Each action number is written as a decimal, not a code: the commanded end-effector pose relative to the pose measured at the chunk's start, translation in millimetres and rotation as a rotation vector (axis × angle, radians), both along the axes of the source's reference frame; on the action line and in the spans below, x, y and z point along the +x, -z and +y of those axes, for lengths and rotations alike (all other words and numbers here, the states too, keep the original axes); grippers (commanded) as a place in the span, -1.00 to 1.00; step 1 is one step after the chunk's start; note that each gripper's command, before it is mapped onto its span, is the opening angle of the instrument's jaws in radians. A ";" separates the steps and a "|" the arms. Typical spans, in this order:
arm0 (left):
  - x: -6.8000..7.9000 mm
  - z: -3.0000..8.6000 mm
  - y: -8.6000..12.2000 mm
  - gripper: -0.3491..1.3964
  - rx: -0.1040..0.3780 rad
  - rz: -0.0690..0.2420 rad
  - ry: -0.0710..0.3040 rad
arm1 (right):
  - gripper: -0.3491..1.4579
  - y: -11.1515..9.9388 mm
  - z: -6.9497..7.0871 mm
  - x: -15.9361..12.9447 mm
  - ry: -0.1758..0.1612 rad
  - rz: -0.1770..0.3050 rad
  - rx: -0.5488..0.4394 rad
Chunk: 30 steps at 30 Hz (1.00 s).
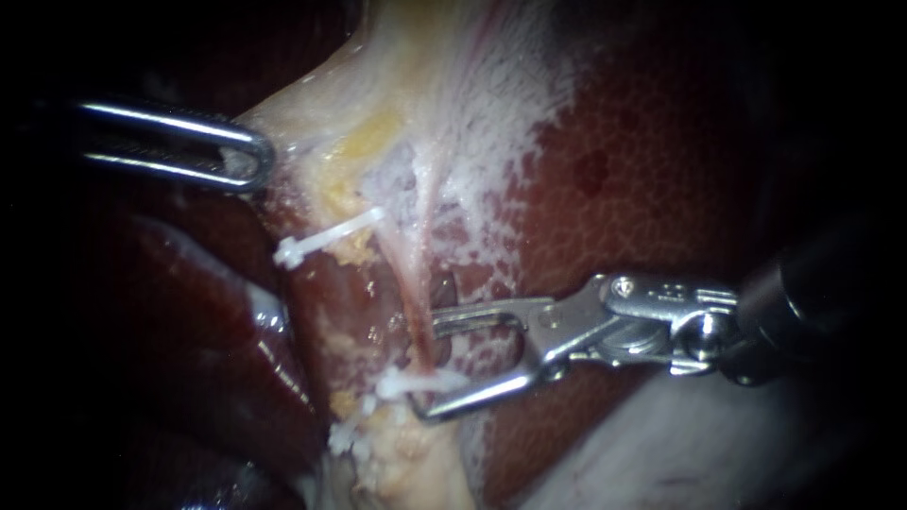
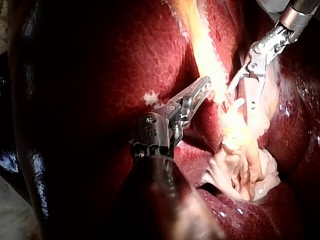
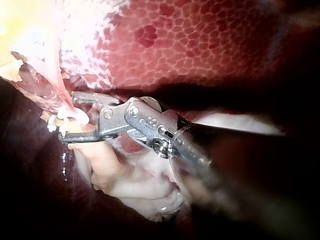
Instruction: Going back first clip right tube
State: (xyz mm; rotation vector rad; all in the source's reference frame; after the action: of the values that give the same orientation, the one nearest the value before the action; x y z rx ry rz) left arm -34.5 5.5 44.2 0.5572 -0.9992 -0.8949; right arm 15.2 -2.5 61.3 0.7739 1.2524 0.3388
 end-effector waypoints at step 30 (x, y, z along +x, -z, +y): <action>0.1 -0.1 -2.6 -1.00 -0.014 0.002 -0.005 | 0.05 5.6 3.9 -8.3 -0.055 0.004 -0.184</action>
State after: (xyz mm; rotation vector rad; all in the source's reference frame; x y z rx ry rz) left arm -34.4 5.4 47.2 0.5475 -1.0017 -0.8835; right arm 7.0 1.4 55.6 0.5828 1.2911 0.2615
